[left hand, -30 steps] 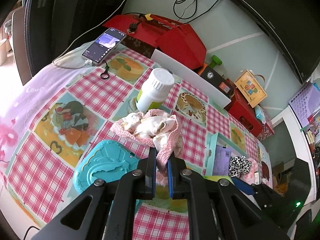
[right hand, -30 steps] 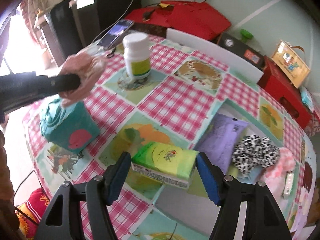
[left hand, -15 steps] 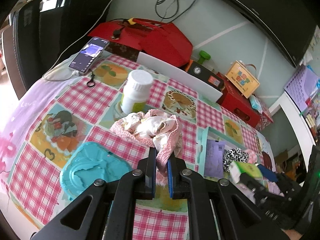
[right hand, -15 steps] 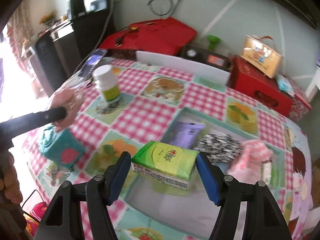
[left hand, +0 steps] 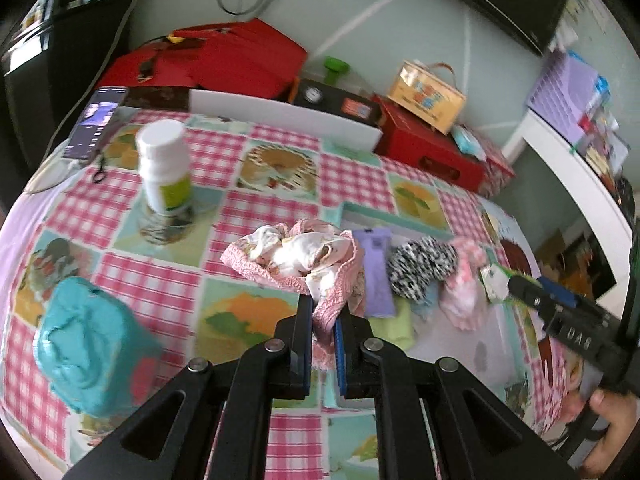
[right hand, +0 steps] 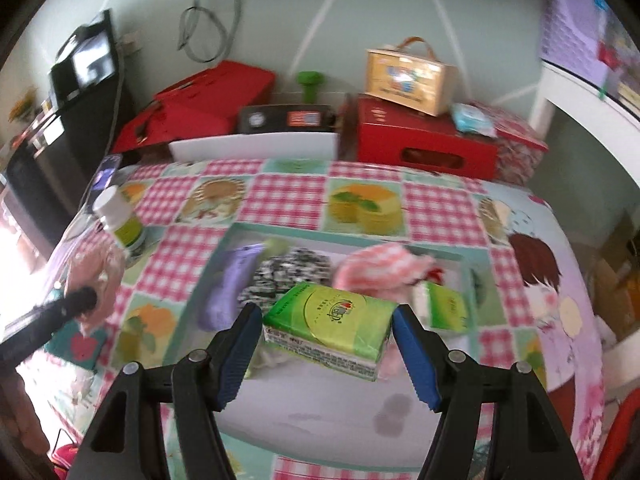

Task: Organize soft objects
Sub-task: 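Carry the pink cloth over the tray with the left gripper while the right gripper carries the tissue pack there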

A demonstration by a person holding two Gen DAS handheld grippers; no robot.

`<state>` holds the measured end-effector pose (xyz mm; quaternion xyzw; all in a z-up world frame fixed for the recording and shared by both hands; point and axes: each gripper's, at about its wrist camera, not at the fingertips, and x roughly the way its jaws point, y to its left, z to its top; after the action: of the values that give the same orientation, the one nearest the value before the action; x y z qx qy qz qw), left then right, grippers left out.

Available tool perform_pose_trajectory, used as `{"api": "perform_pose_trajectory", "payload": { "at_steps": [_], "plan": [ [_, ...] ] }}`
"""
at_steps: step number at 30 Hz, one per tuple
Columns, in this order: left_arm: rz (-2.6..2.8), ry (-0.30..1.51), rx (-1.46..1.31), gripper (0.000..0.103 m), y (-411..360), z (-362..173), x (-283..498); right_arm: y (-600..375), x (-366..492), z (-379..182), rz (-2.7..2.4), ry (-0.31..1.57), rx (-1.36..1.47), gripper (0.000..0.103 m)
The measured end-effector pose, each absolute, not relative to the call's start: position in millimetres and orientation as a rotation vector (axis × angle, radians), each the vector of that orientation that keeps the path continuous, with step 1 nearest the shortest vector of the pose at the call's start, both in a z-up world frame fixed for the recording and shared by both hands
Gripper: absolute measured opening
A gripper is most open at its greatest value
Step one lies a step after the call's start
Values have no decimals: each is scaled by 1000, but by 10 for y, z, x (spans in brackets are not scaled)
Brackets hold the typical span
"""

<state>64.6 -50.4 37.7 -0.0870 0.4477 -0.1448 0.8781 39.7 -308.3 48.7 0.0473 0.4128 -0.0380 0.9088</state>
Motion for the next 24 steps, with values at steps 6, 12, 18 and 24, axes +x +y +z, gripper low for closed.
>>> {"api": "perform_pose_trajectory", "payload": {
  "at_steps": [6,12,18,24],
  "plan": [
    [-353,973,-113,9,-788,253,631,-3375,368,381,-181,890,121,71],
    [-392,991,-57,9,-1020,143,628,-3506,403,220,-236,942,121,71],
    [-421,1018,-14,9,-1202,-7,641,-3570,470,28,-264,997,131,71],
    [-430,1068,17,9,-1309,-178,651,-3573,522,-186,-248,1067,130,71]
  ]
}}
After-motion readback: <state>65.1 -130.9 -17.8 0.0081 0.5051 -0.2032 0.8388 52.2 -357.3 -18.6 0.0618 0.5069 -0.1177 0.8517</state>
